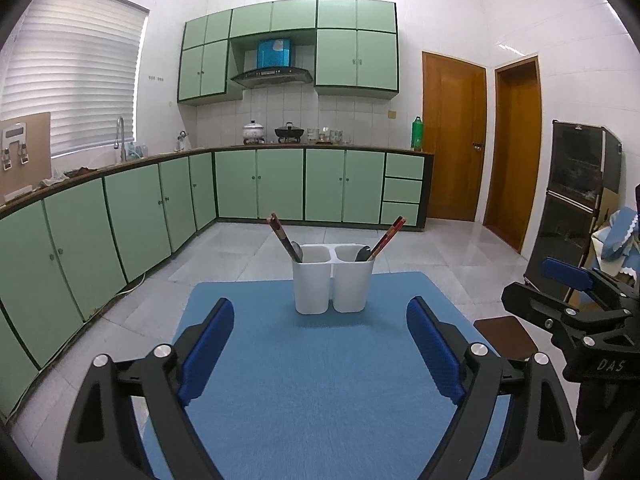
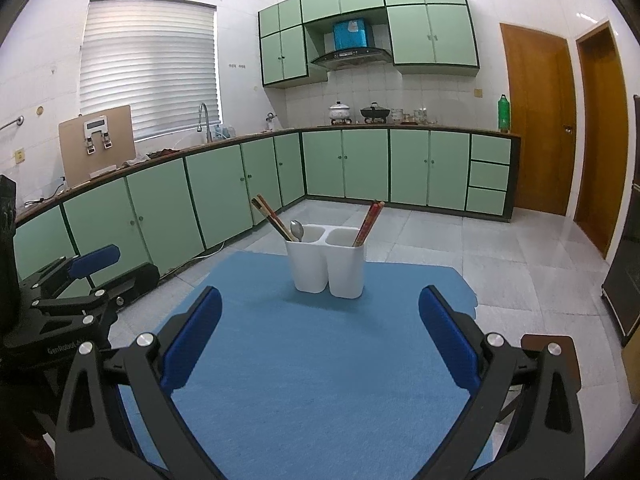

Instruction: Organize utensils

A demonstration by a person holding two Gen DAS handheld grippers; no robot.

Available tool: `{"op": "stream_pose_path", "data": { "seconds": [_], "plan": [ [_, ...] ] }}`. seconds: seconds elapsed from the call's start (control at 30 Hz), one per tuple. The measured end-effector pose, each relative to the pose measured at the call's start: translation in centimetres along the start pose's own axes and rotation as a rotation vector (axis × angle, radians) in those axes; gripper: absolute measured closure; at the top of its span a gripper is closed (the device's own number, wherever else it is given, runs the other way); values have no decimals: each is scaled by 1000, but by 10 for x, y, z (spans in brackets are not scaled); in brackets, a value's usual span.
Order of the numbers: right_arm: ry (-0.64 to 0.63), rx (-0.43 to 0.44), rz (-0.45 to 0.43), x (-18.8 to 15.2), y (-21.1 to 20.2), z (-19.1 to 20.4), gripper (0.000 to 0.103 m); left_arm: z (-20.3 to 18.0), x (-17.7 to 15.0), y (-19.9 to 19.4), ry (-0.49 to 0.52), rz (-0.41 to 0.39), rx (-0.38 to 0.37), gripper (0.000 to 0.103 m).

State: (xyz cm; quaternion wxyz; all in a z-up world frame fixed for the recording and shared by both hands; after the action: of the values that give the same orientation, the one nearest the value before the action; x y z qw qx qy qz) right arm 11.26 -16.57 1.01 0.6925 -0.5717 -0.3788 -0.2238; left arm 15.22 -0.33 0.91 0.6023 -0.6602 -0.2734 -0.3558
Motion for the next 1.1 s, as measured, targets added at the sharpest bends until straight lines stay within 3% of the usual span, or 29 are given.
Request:
{"op": "stream_pose_path", "data": {
  "seconds": [1.1],
  "plan": [
    [-9, -6, -7, 0, -5, 10, 7, -3, -1, -9, -2, -31, -2, 17]
  ]
}}
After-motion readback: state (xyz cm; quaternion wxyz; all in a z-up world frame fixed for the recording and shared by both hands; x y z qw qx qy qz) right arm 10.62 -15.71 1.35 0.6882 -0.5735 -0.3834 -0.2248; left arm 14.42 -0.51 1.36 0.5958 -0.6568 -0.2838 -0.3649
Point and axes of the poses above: each gripper's, at about its wrist camera, not at the fingertips, and y roughly the way its jaws point, z to its left, x to its top, the point moved 10 cm from there along y, roughly the way its jaws point, and after that the axes turned 15 degrees about z, right-handed, at the moved point
